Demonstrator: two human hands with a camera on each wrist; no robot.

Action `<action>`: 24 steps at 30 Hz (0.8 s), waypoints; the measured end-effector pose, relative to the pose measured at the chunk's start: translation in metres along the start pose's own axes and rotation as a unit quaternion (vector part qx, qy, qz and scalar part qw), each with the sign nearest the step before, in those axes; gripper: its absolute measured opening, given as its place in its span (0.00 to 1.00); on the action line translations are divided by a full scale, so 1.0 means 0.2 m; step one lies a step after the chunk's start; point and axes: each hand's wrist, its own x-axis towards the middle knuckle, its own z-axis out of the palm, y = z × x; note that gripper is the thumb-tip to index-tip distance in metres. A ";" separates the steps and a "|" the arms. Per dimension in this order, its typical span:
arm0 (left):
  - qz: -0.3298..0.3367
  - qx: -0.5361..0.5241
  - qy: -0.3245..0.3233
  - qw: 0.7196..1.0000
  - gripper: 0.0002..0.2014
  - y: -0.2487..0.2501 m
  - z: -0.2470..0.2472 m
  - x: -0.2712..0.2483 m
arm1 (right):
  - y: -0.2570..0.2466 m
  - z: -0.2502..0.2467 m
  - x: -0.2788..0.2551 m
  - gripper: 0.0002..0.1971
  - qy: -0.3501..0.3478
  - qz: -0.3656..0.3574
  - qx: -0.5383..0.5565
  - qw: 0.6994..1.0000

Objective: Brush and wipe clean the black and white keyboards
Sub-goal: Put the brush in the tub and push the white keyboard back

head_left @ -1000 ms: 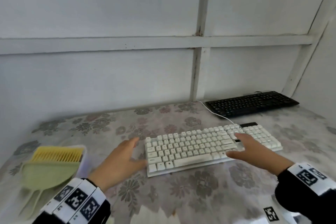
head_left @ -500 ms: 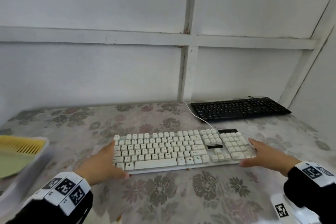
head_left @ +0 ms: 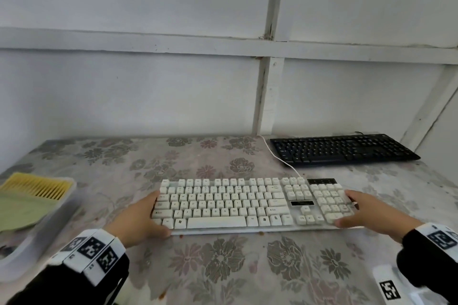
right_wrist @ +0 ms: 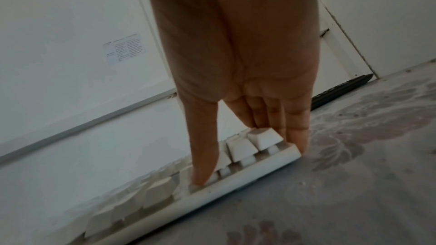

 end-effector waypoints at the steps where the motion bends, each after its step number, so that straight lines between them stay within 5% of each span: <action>1: -0.006 0.004 -0.001 1.000 0.46 -0.02 0.00 0.01 | -0.01 0.00 0.00 0.26 0.005 0.000 -0.007 1.000; 8: -0.055 0.025 0.004 0.998 0.52 -0.12 -0.08 0.03 | -0.14 0.12 0.05 0.23 -0.009 -0.024 -0.022 0.999; 20: -0.104 0.003 0.040 0.994 0.48 -0.26 -0.22 0.13 | -0.42 0.22 0.23 0.16 -0.047 -0.054 -0.095 0.993; 24: -0.116 -0.007 0.057 0.992 0.45 -0.28 -0.25 0.20 | -0.47 0.24 0.31 0.21 -0.043 -0.047 -0.120 0.991</action>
